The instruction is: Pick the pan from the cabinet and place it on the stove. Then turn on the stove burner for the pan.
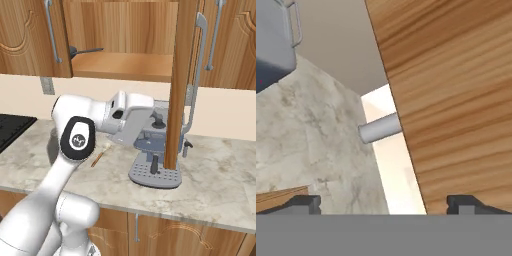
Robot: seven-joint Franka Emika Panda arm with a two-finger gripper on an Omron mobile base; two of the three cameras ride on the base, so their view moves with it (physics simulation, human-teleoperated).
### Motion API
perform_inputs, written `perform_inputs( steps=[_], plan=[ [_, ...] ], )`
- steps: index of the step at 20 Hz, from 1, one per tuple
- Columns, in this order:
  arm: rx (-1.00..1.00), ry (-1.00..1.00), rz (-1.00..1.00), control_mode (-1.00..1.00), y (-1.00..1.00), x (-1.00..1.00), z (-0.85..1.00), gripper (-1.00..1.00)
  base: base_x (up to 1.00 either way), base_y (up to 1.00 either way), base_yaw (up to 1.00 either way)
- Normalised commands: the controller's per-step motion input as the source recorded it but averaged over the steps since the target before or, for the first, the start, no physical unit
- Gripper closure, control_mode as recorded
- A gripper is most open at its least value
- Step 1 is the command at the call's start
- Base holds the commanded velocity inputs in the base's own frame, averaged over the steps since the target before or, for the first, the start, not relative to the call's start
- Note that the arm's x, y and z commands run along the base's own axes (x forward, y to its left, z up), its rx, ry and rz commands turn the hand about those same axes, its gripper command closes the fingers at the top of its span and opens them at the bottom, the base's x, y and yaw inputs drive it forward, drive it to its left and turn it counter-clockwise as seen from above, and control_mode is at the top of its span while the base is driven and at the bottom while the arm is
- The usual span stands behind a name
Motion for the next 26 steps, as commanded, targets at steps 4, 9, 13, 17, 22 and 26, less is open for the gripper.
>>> perform_inputs(
  steps=[4,9,13,17,22,26],
  plan=[
    [0.01,-0.16,0.0,-1.0,0.97,-0.29,0.0,-1.0,0.0,0.0,0.0],
    [0.04,-0.18,0.0,-1.0,1.0,-0.23,0.0,-1.0,0.0,0.0,0.0],
    [0.06,-0.16,0.03,-1.0,0.96,-0.27,0.07,-1.0,0.0,0.0,0.0],
    [0.11,-0.1,0.07,-1.0,0.77,-0.2,0.38,-1.0,0.0,0.0,0.0],
    [0.15,-0.12,0.06,-1.0,0.66,-0.08,0.41,-1.0,0.0,0.0,0.0],
    [0.15,-0.19,0.1,-1.0,0.55,-0.01,0.33,-1.0,0.0,0.0,0.0]
  ],
)
